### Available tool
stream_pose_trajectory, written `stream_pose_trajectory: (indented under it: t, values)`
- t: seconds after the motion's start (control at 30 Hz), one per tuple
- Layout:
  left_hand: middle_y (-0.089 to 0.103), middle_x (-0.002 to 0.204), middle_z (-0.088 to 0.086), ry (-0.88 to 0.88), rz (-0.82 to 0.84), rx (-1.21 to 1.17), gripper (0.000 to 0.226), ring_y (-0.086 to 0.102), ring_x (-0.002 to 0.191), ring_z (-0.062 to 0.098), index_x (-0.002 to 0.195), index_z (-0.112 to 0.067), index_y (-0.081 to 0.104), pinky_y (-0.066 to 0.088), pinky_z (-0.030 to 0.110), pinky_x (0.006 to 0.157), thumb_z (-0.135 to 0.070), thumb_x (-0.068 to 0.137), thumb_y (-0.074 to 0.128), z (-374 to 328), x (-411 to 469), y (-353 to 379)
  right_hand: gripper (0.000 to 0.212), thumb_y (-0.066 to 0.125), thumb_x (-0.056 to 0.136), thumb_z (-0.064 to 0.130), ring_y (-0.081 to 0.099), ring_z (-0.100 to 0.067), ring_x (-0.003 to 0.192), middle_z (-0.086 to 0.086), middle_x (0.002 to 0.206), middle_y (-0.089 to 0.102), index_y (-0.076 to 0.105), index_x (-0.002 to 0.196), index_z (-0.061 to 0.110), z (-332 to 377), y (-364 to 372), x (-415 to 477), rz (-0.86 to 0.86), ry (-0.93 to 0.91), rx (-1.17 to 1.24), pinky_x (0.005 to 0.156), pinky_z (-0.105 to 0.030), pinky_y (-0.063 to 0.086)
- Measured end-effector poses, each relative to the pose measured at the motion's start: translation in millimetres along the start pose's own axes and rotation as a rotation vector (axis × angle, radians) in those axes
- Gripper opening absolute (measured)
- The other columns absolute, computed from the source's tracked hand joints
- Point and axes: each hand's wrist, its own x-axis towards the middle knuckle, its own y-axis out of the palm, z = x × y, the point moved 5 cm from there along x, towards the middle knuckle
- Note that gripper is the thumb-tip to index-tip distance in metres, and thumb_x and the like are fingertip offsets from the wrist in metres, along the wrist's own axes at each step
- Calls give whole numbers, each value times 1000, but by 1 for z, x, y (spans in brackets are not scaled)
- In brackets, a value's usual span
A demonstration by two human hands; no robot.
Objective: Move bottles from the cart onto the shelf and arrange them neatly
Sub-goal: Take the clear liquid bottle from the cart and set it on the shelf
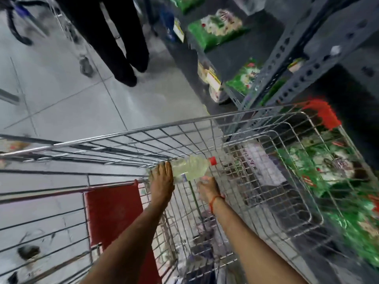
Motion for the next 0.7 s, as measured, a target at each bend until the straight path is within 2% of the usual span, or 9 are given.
stream_pose_trajectory:
  t: [0.07,0.17,0.23,0.33,0.37,0.4,0.5,0.6,0.7]
  values:
    - [29,148,17,21,7,-3,96,30,135,35,147,-8,12,21,51,115,-33,77,72,1,3,-3,39,57,83,10,55,-21,85,-3,102,54,53,122,7,-5,2,1,12,44,18,70,-34,51]
    - [40,137,13,87,33,-58,95,43,123,30,140,-11,27,42,44,101,-42,66,79,1,4,-10,45,57,82,12,52,-22,86,-8,98,52,50,126,7,-10,-1,-4,44,82,30,86,-42,52]
    - [43,129,10,102,95,-216,92,48,109,24,134,-10,36,51,36,85,-44,61,82,-3,-1,-14,42,52,85,12,55,-23,82,-11,95,55,48,126,6,-12,-10,-12,46,116,46,90,-43,52]
    - [52,121,11,38,281,-598,79,53,96,18,124,-5,45,52,25,68,-34,62,83,-16,-21,-11,26,41,91,13,59,-29,84,-25,86,51,54,111,4,-9,-29,-30,76,166,125,96,-45,49]
    - [58,117,12,2,351,-762,70,59,95,20,120,-4,48,56,30,69,-28,64,83,-22,-29,-11,25,38,93,17,59,-30,86,-29,89,50,56,108,6,-6,-37,-37,107,189,171,93,-45,49]
    - [63,112,12,-27,421,-895,64,64,92,22,118,-4,50,59,34,72,-24,66,82,-29,-39,-13,23,37,94,21,57,-26,82,-22,88,51,55,103,10,-4,-45,-46,147,214,215,81,-40,50]
    - [71,97,2,-14,555,-1136,54,72,79,12,120,-6,53,59,24,61,-17,73,78,-56,-65,-34,22,40,94,31,50,-19,77,-8,90,51,51,91,12,5,-73,-77,289,253,321,64,-33,41]
    - [71,101,7,20,620,-1301,45,74,82,16,118,-4,54,59,25,62,-14,79,72,-86,-90,-68,26,52,88,34,50,-29,102,-15,106,51,53,96,10,19,-108,-112,407,170,424,78,-36,49]
    - [67,110,11,90,562,-1401,52,72,90,21,121,-3,52,60,30,67,-16,75,73,-112,-113,-121,46,61,80,39,53,-31,109,-29,125,51,55,117,12,34,-142,-154,508,-13,421,90,-42,51]
